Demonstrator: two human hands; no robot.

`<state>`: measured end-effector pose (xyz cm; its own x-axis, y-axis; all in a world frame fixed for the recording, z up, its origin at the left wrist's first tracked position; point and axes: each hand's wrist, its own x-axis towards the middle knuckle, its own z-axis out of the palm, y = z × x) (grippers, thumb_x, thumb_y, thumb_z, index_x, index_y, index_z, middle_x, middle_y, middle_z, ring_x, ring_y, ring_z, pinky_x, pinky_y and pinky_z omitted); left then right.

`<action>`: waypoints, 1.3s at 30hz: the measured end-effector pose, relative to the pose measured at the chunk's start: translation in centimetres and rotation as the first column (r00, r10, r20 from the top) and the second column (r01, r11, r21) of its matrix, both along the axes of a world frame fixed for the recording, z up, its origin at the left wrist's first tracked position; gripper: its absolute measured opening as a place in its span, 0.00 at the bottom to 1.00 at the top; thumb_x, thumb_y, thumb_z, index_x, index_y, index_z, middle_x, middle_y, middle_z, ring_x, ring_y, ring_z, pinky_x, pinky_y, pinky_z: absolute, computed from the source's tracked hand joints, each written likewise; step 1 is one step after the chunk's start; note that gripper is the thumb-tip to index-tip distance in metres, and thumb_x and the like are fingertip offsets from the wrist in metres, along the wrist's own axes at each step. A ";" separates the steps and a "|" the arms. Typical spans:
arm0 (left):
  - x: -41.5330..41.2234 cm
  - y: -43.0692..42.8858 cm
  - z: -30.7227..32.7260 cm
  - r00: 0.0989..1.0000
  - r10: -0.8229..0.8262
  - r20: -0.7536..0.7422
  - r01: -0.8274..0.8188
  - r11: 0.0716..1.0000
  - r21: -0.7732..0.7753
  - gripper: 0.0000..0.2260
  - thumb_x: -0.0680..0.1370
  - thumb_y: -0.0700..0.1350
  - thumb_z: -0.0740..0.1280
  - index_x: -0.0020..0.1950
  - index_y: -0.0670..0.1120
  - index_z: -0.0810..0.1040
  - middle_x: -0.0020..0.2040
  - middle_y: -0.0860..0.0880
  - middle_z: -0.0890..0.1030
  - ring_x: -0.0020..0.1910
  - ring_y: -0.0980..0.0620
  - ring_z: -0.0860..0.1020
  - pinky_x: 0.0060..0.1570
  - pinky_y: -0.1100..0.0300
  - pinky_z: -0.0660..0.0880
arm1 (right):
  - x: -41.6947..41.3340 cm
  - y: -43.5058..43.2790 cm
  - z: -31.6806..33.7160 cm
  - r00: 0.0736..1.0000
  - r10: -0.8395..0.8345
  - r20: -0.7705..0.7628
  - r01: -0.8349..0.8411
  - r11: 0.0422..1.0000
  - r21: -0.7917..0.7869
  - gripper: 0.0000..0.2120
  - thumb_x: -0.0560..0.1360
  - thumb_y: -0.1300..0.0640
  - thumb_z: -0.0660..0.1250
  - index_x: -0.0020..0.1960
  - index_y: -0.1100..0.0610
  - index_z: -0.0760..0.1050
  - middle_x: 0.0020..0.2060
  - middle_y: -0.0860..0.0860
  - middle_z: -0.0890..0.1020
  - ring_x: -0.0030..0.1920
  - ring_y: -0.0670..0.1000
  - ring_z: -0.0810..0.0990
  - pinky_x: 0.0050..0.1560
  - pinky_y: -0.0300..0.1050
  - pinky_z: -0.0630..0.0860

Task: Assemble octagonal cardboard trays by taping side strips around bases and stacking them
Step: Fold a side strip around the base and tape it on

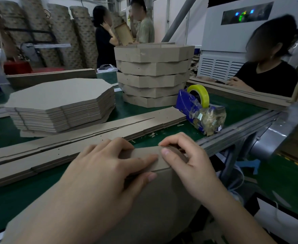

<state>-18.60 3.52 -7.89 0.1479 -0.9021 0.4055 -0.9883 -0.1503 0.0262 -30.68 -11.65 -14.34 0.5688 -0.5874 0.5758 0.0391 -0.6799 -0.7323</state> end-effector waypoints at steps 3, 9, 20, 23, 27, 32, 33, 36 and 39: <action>0.0 0.0 -0.2 1.000 0.016 -0.014 -0.016 1.000 -0.020 0.17 0.73 0.62 0.56 0.54 0.66 0.81 0.45 0.55 0.80 0.39 0.51 0.80 0.33 0.60 0.70 | -0.4 -0.9 0.8 0.996 0.050 -0.079 -0.048 0.999 0.025 0.09 0.73 0.46 0.64 0.50 0.49 0.77 0.45 0.40 0.78 0.52 0.42 0.77 0.50 0.32 0.71; 0.1 -0.3 -0.7 1.000 -0.006 0.022 0.007 0.999 -0.046 0.17 0.75 0.62 0.56 0.54 0.65 0.81 0.44 0.53 0.79 0.41 0.49 0.80 0.32 0.57 0.73 | -0.4 -0.9 0.3 0.987 0.097 -0.130 -0.089 0.994 0.065 0.07 0.74 0.50 0.63 0.51 0.50 0.76 0.45 0.42 0.77 0.51 0.41 0.76 0.49 0.30 0.69; 0.4 -0.2 -0.6 0.999 0.008 -0.043 -0.011 0.999 -0.049 0.15 0.74 0.63 0.57 0.53 0.68 0.81 0.46 0.56 0.80 0.39 0.53 0.79 0.31 0.66 0.63 | -0.5 -2.0 1.5 0.953 0.255 -0.163 -0.205 0.939 0.275 0.12 0.71 0.47 0.65 0.51 0.51 0.78 0.45 0.41 0.80 0.48 0.40 0.78 0.47 0.31 0.71; 0.6 -0.1 -0.7 0.999 0.001 -0.051 -0.004 0.999 -0.048 0.16 0.74 0.64 0.56 0.53 0.67 0.80 0.47 0.56 0.80 0.41 0.52 0.79 0.30 0.62 0.67 | -0.3 -1.9 1.3 0.948 0.272 -0.168 -0.216 0.932 0.290 0.12 0.72 0.47 0.65 0.51 0.50 0.78 0.44 0.40 0.80 0.48 0.40 0.78 0.48 0.32 0.71; 0.7 0.1 -0.9 0.998 -0.020 -0.067 0.016 0.997 -0.069 0.15 0.74 0.64 0.57 0.53 0.67 0.81 0.47 0.56 0.80 0.42 0.52 0.80 0.30 0.56 0.74 | -0.1 -1.8 1.1 0.942 0.284 -0.179 -0.232 0.935 0.267 0.12 0.73 0.47 0.64 0.52 0.51 0.78 0.45 0.39 0.78 0.49 0.40 0.77 0.50 0.32 0.70; 1.1 -0.2 -1.2 0.999 -0.049 0.018 0.050 0.997 -0.054 0.16 0.75 0.62 0.57 0.54 0.65 0.81 0.47 0.52 0.80 0.42 0.49 0.80 0.29 0.55 0.74 | 0.0 -1.7 0.7 0.942 0.295 -0.160 -0.248 0.933 0.263 0.12 0.73 0.49 0.62 0.52 0.54 0.77 0.45 0.44 0.77 0.48 0.42 0.76 0.50 0.33 0.71; 1.1 -0.2 -1.2 0.998 -0.055 0.032 0.057 0.997 -0.050 0.16 0.75 0.62 0.56 0.55 0.65 0.81 0.47 0.52 0.80 0.42 0.49 0.80 0.29 0.55 0.74 | 0.0 -1.8 0.6 0.943 0.300 -0.147 -0.254 0.930 0.265 0.13 0.73 0.50 0.62 0.52 0.55 0.77 0.45 0.45 0.77 0.48 0.42 0.76 0.50 0.34 0.71; 1.2 -0.5 -1.3 0.998 -0.055 0.026 0.056 0.997 -0.051 0.17 0.75 0.62 0.56 0.55 0.64 0.81 0.47 0.52 0.80 0.42 0.49 0.80 0.30 0.56 0.73 | -0.2 -1.9 0.5 0.939 0.324 -0.115 -0.280 0.915 0.292 0.14 0.74 0.52 0.61 0.55 0.57 0.78 0.48 0.48 0.78 0.51 0.42 0.76 0.53 0.32 0.69; 1.3 -0.7 -1.3 0.999 -0.041 0.006 0.041 0.998 -0.051 0.17 0.76 0.63 0.55 0.56 0.66 0.80 0.48 0.53 0.80 0.44 0.49 0.80 0.32 0.56 0.73 | -0.4 -2.3 0.7 0.941 0.325 -0.096 -0.283 0.909 0.307 0.15 0.75 0.51 0.60 0.57 0.54 0.78 0.54 0.50 0.80 0.56 0.42 0.77 0.54 0.30 0.69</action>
<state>-17.25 2.86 -9.21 0.1093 -0.8853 0.4519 -0.9937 -0.1083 0.0282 -31.05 -13.91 -13.68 0.8088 -0.4995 0.3105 0.0922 -0.4137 -0.9057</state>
